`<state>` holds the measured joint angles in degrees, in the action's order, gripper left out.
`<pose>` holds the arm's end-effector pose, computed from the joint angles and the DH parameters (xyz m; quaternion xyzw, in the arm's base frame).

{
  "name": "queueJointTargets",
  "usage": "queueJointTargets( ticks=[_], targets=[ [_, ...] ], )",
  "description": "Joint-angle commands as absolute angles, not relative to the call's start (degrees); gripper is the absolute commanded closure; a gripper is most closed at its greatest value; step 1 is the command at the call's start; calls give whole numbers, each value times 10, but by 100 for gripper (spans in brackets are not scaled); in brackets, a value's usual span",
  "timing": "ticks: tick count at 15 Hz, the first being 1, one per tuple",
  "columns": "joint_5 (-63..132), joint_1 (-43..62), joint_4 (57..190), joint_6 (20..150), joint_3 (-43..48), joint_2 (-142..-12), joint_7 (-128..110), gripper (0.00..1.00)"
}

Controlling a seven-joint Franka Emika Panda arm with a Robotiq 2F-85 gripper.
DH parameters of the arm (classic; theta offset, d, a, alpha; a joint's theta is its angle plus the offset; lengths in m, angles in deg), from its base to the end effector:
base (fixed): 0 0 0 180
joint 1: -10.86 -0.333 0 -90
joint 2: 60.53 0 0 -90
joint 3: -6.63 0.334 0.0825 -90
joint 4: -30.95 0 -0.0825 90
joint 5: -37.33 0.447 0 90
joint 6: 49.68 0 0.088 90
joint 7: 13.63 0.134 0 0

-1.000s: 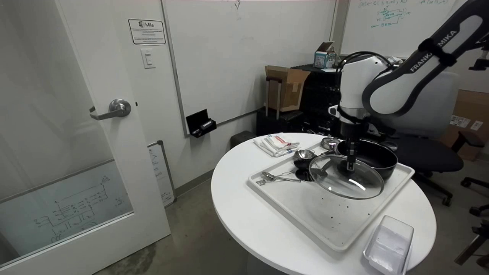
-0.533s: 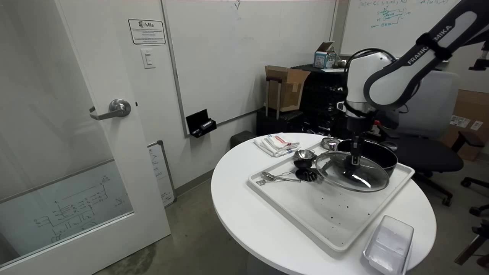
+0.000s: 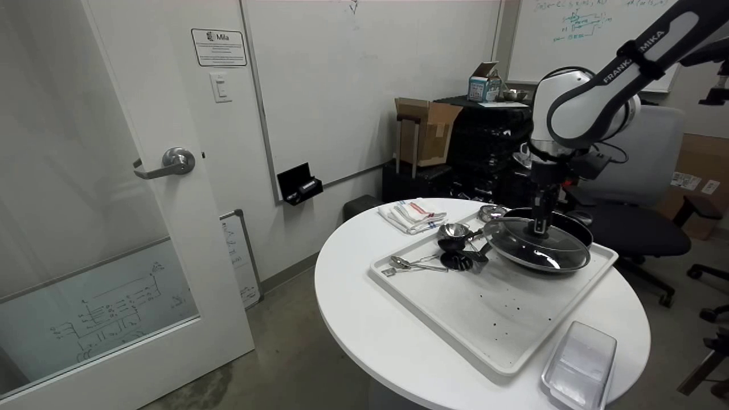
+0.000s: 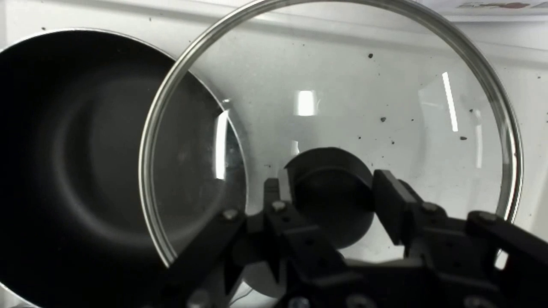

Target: Put the lid on the black pot

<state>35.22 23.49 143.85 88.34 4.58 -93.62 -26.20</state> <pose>0.6173 -0.1635 0.0987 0.9974 -0.0016 -0.0725 0.0043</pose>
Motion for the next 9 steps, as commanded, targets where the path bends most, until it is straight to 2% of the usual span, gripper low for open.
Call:
queueJointTargets(
  ticks=[1,9],
  targets=[
    [383,248,1410,849,37,-938,-254,76],
    [421,281,1351,806,10,-975,-220,76]
  ],
)
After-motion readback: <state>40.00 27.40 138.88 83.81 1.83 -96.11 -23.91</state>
